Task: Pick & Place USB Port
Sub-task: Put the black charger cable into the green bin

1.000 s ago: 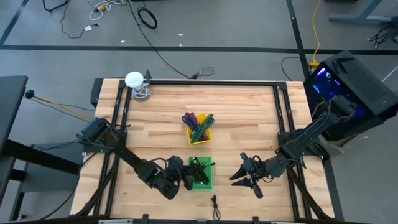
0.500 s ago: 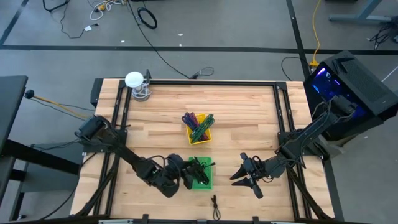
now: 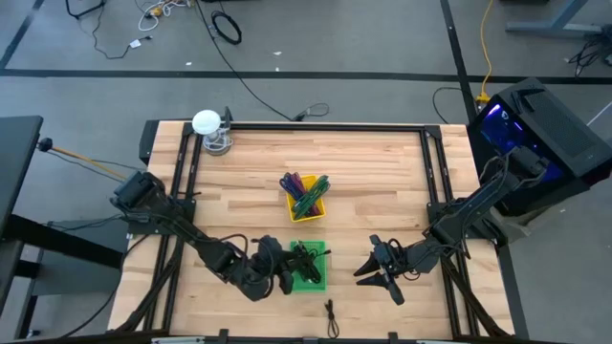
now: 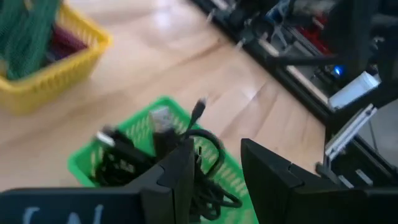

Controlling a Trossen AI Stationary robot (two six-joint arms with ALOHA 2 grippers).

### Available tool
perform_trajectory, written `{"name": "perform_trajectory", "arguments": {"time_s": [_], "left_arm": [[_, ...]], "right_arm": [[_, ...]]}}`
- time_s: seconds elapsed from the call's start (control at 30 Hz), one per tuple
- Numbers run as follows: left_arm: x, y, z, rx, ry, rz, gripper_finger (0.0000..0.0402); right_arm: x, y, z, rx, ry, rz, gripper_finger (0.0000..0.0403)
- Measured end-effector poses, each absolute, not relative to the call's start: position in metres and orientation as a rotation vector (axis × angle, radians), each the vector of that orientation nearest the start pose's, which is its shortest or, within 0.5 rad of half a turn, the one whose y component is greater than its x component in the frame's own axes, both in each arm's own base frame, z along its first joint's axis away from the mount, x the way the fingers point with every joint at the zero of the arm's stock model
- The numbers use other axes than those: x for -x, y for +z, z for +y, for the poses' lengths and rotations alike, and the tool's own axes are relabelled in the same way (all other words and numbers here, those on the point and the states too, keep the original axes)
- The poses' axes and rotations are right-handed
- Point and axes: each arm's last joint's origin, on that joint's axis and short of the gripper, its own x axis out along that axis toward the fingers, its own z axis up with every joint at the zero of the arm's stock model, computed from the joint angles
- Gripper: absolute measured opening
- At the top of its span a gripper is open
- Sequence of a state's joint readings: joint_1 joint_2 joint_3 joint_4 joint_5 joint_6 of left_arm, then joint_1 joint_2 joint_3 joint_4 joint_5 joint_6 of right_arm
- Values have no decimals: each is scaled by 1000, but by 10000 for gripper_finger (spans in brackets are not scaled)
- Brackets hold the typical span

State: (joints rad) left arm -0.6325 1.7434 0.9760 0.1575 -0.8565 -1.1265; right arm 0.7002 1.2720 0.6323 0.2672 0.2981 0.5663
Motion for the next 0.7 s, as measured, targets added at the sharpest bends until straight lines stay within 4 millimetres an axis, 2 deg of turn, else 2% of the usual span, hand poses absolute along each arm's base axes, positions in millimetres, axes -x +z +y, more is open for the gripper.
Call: {"name": "perform_trajectory", "arguments": {"time_s": [0.17, 0.43, 0.57, 0.7], "left_arm": [[-301, 174, -195, 712, 418, 316, 135], [-302, 170, -186, 667, 477, 326, 136], [-307, 169, -180, 724, 467, 357, 156], [-309, 168, -175, 706, 460, 395, 183]], "right_arm": [[-207, 223, 163, -374, 291, 429, 111], [-207, 223, 163, -374, 291, 429, 111], [-207, 223, 163, -374, 291, 429, 111], [-207, 223, 163, -373, 291, 429, 111]]}}
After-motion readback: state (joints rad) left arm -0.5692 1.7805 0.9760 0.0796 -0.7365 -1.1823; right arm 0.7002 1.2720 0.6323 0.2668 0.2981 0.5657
